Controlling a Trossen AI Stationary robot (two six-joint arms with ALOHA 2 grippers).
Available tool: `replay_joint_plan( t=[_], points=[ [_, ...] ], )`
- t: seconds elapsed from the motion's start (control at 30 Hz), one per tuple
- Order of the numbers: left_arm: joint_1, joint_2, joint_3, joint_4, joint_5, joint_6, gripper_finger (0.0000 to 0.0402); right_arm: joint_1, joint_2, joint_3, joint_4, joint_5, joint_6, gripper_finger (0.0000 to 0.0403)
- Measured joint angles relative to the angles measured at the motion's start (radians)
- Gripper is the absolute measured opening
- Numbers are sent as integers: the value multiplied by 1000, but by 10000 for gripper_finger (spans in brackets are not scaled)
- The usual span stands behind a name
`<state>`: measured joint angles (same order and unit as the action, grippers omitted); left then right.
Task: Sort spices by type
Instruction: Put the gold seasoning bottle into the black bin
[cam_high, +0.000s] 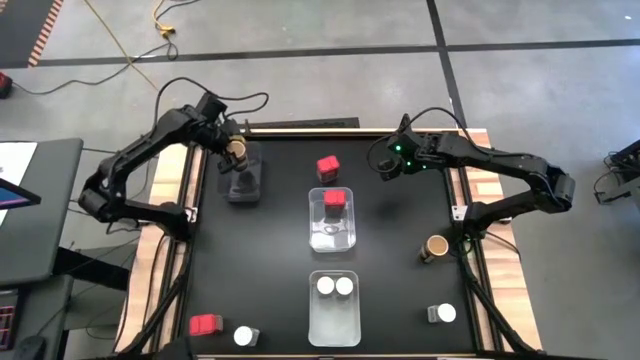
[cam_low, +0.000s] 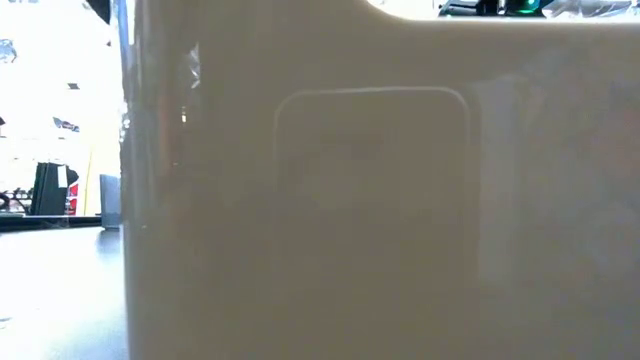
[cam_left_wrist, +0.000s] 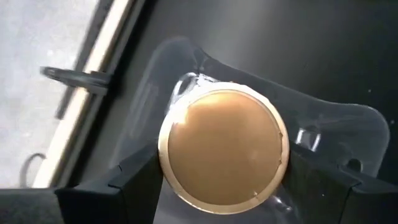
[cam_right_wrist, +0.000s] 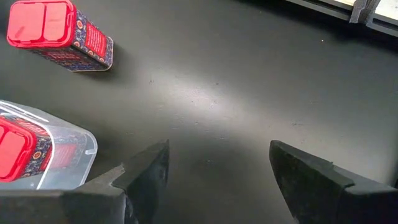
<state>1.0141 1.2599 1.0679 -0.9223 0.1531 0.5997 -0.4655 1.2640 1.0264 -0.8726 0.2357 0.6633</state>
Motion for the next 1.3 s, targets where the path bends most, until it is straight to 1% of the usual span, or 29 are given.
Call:
replay_joint_plan(
  t=[0.13,0.33,0.4,0.63,0.73,0.97,1.3],
  points=[
    [39,0,-54,45,55,28,277,0,0,0,0,0,0,301],
    [70,1,-98,124,56,52,277,0,0,0,0,0,0,301],
    [83,1,-98,131,58,70,277,0,0,0,0,0,0,301],
    [137,4,-98,130,60,60,277,0,0,0,10,0,0,301],
    [147,26,-98,127,89,49,277,0,0,0,38,0,-2,301],
    [150,92,-95,138,112,41,277,0,0,0,87,0,-2,301],
    [152,93,-93,150,104,47,277,0,0,0,100,0,-2,301]
  ],
)
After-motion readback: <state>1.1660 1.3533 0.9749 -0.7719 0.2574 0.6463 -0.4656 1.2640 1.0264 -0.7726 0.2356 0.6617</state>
